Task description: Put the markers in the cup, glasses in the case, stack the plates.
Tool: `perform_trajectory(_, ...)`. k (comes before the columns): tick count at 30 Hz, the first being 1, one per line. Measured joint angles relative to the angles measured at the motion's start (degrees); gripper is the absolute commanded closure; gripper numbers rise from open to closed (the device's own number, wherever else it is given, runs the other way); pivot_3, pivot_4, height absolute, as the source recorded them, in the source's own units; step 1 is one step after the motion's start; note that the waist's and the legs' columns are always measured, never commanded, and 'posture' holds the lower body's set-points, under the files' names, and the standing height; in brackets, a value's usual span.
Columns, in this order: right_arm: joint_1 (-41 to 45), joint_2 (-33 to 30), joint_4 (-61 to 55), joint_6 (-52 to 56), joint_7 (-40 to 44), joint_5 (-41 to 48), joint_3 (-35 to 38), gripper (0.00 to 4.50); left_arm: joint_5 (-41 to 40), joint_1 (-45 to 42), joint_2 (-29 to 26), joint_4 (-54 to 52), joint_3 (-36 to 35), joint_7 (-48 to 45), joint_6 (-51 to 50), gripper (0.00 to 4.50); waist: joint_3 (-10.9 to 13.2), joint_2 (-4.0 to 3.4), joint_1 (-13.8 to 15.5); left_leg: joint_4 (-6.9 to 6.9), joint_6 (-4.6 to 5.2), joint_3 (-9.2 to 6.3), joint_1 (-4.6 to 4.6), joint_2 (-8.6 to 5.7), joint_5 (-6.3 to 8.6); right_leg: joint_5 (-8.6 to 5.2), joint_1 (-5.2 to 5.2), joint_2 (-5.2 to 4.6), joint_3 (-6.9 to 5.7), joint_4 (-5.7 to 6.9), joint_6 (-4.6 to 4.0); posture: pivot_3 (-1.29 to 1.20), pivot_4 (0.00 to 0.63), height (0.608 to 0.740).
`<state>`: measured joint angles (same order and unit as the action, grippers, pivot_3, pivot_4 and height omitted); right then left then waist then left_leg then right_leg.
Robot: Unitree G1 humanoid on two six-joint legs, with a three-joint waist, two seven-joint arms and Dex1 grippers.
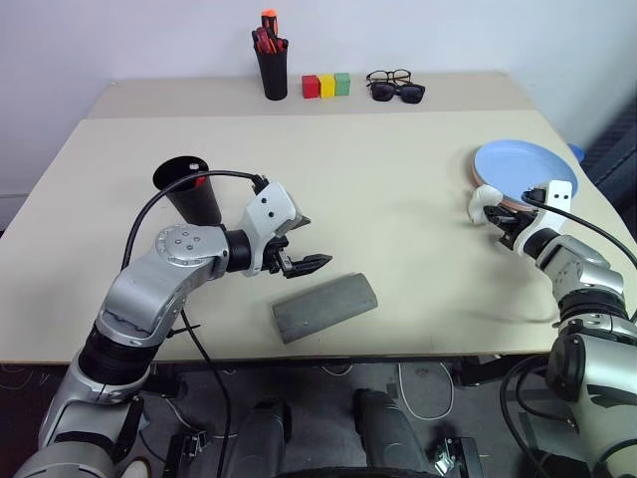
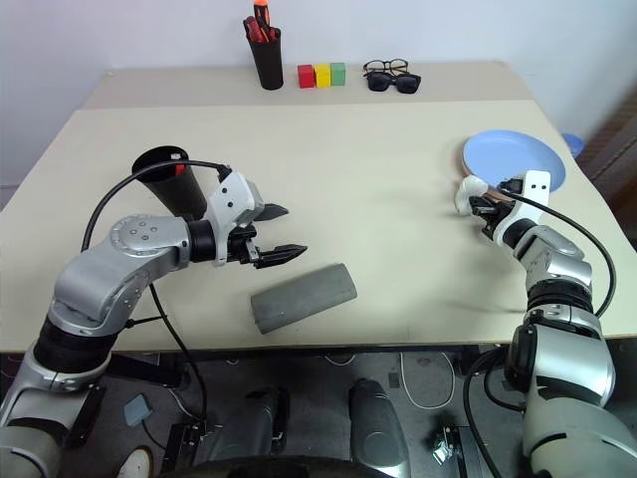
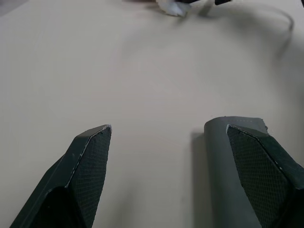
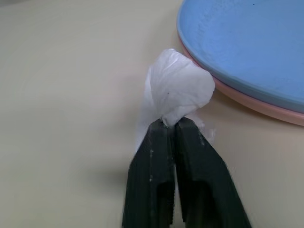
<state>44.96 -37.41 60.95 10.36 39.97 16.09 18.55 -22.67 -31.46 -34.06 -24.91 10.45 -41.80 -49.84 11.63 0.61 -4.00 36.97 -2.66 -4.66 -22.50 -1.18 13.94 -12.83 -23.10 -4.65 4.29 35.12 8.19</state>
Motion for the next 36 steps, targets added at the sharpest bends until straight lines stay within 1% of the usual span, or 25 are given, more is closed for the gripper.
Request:
perform_trajectory(5, -0.2, 0.0, -0.7, -1.9, 1.5, 0.0, 0.0, 4.43, -0.5, 0.0, 0.0, 0.0, 0.0, 0.2, 0.0, 0.52, 0.0, 0.00, -0.1, -0.01, 0.00, 0.00, 0.01, 0.00, 0.00, 0.00, 0.00, 0.00, 0.00, 0.00, 0.00, 0.00, 0.150, 0.740)
perform_trajectory(9, 0.2, 0.0, -4.8, -5.0, 4.0, 1.8, 1.0, 4.43, -0.5, 0.0, 0.0, 0.0, 0.0, 0.2, 0.0, 0.52, 0.0, -0.02, -0.1, 0.00, 0.00, 0.00, 0.01, 0.00, 0.00, 0.01, 0.00, 0.00, 0.00, 0.00, 0.03, 0.00, 0.150, 0.740)
perform_trajectory(12, 3.3, -0.1, -3.8, -9.5, 2.3, 1.8, 1.4, 4.43, -0.5, 0.0, 0.2, 0.1, 0.0, 0.4, 0.1, 0.52, 0.0, -0.02, -0.1, 0.00, 0.00, 0.00, 0.01, 0.00, 0.00, 0.00, 0.00, 0.00, 0.00, 0.00, 0.01, 0.00, 0.150, 0.740)
perform_trajectory(17, 9.5, -2.2, 4.5, -20.2, -5.5, -3.4, 0.1, 4.43, -0.3, 0.4, 1.1, 0.1, -0.3, 2.4, 0.4, 0.52, 0.0, -0.01, 0.0, -0.03, 0.00, -0.01, 0.00, 0.00, 0.00, -0.08, 0.00, 0.00, 0.00, -0.03, -0.14, 0.00, 0.150, 0.740)
perform_trajectory(20, 12.3, -2.5, 9.6, -22.6, -9.8, -6.5, -1.1, 3.65, -0.3, 1.3, 1.8, 0.2, -1.2, 4.3, 0.4, 0.52, 0.0, 0.00, -0.1, -0.02, 0.00, 0.00, -0.01, 0.00, 0.00, -0.08, 0.00, -0.01, 0.01, -0.03, -0.16, 0.00, 0.150, 0.740)
perform_trajectory(21, 12.9, -2.6, 10.7, -22.8, -10.8, -7.2, -1.4, 3.21, -0.3, 1.5, 2.0, 0.2, -1.4, 4.8, 0.4, 0.52, 0.0, 0.00, -0.1, -0.03, 0.00, 0.00, 0.00, 0.00, 0.00, -0.08, -0.01, -0.01, 0.01, -0.02, -0.16, 0.00, 0.150, 0.740)
perform_trajectory(22, 13.6, -2.8, 12.1, -23.3, -12.4, -8.5, -2.0, 2.66, -0.3, 1.7, 2.2, 0.2, -1.7, 5.4, 0.4, 0.52, 0.0, 0.00, -0.1, -0.02, 0.00, 0.00, 0.00, 0.00, 0.00, -0.08, -0.01, -0.01, 0.01, -0.02, -0.16, 0.00, 0.150, 0.740)
perform_trajectory(24, 14.3, -3.1, 13.7, -24.4, -15.7, -11.0, -3.5, 1.69, -0.3, 1.8, 2.5, 0.1, -2.6, 6.6, 0.3, 0.52, 0.0, 0.00, -0.1, -0.02, 0.00, 0.00, 0.00, 0.00, 0.00, -0.08, -0.01, -0.01, 0.01, -0.01, -0.17, 0.00, 0.150, 0.740)
perform_trajectory(27, 14.6, -4.0, 14.5, -26.4, -19.2, -14.0, -5.2, 1.69, 0.3, 3.0, 3.9, 0.0, -4.0, 9.3, 1.8, 0.52, 0.0, -0.01, 0.0, -0.03, 0.00, 0.01, -0.02, -0.01, 0.00, -0.08, -0.01, -0.02, 0.03, -0.04, -0.16, 0.00, 0.150, 0.740)
perform_trajectory(29, 14.7, -4.9, 14.6, -27.8, -19.8, -14.9, -5.3, 1.69, 1.2, 5.4, 5.8, -0.1, -5.5, 11.1, 5.7, 0.52, 0.0, -0.01, 0.0, -0.04, 0.00, 0.01, -0.03, -0.01, 0.00, -0.08, -0.01, -0.02, 0.02, -0.06, -0.16, 0.00, 0.150, 0.740)
perform_trajectory(31, 14.7, -5.8, 14.6, -28.8, -18.8, -14.8, -4.9, 1.69, 2.2, 7.9, 7.8, -0.2, -7.0, 12.5, 10.5, 0.52, 0.0, 0.00, 0.0, -0.07, -0.01, 0.01, -0.02, -0.01, 0.00, -0.08, -0.02, -0.02, 0.02, -0.08, -0.16, 0.00, 0.150, 0.740)
perform_trajectory(34, 13.8, -6.5, 14.0, -30.4, -14.3, -13.5, -3.7, 1.69, 3.6, 11.1, 8.5, -0.4, -8.0, 13.2, 16.6, 0.52, 0.0, 0.00, -0.1, -0.06, -0.01, 0.01, 0.02, -0.01, 0.00, -0.07, 0.01, -0.01, 0.03, -0.07, -0.17, 0.00, 0.150, 0.740)
perform_trajectory(36, 9.6, -6.9, 10.3, -31.9, -6.7, -11.1, -2.5, 1.69, 4.4, 14.8, 8.1, -0.6, -8.9, 12.4, 20.7, 0.52, 0.0, 0.00, 0.0, -0.08, 0.00, 0.01, 0.07, 0.00, 0.00, -0.08, 0.07, -0.01, 0.02, -0.09, -0.17, 0.00, 0.150, 0.740)
